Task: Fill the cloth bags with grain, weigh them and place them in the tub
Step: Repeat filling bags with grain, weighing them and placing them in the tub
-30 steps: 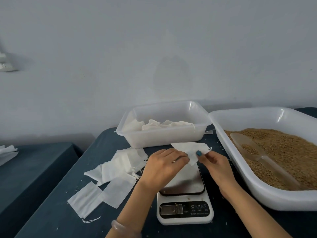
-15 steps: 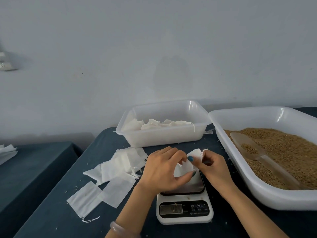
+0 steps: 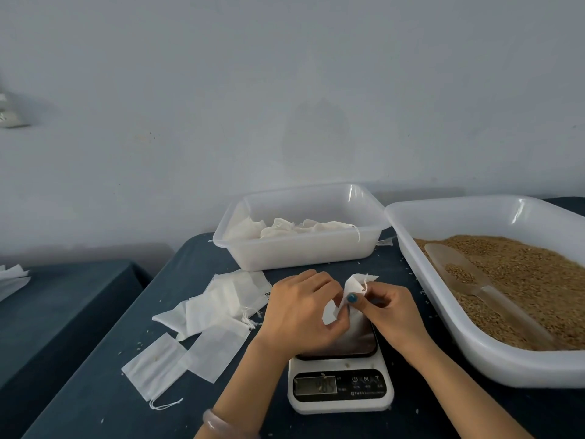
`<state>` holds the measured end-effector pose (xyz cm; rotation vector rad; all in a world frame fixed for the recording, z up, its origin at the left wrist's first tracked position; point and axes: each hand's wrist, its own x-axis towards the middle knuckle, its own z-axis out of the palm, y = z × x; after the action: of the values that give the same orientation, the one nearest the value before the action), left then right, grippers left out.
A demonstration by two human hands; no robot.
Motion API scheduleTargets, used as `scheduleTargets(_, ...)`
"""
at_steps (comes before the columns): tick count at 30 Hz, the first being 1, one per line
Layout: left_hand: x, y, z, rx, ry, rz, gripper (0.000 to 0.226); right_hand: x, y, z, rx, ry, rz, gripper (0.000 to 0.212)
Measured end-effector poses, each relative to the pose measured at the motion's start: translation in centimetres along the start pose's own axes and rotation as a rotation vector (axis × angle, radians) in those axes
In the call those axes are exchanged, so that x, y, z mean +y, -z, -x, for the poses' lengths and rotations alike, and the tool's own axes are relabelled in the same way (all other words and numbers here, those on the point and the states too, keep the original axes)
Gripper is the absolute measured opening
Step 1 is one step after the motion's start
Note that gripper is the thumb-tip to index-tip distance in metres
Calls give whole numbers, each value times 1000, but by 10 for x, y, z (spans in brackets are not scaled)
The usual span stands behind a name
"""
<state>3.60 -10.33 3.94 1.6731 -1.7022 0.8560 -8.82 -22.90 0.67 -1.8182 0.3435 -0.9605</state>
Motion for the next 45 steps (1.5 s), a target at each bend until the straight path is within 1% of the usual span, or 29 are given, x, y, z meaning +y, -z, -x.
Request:
scheduleTargets(4,-6,1,2,19,50,-13,12,-2,-2,1,-26,21,14,22)
scheduleTargets(9,-9,1,2,41,64,-24,14,0,-2,1,40,15,70,10)
scheduleTargets(11,-8,1,1,51,62,-27,15,1,-1,2,77,48,71,16)
scheduleTargets(14,-6,1,1,48,52,-35,17,3,-1,4,134,127,202,25)
scheduleTargets(17,-6,1,1,52,49,-41,18,2,0,6,177,316,374,39)
scheduleTargets(19,-6,1,0,63,55,-37,18,2,0,6,178,413,412,40)
scheduleTargets(21,-6,1,0,73,69,-34,17,2,0,7,192,449,416,39)
scheduleTargets(26,-7,0,0,98,148,-45,14,3,2,8,217,485,497,25)
scheduleTargets(30,-8,-1,2,90,116,-53,18,1,1,9,203,496,543,10)
scheduleTargets(31,-8,-2,1,90,104,-52,19,1,1,9,201,494,569,9)
scheduleTargets(35,-9,-3,2,86,70,-63,20,0,0,11,173,489,691,22)
scheduleTargets(38,-10,-4,3,73,50,-73,18,-2,-1,14,116,476,714,32)
scheduleTargets(45,-10,-6,5,89,46,-84,17,-6,-2,12,116,451,639,33)
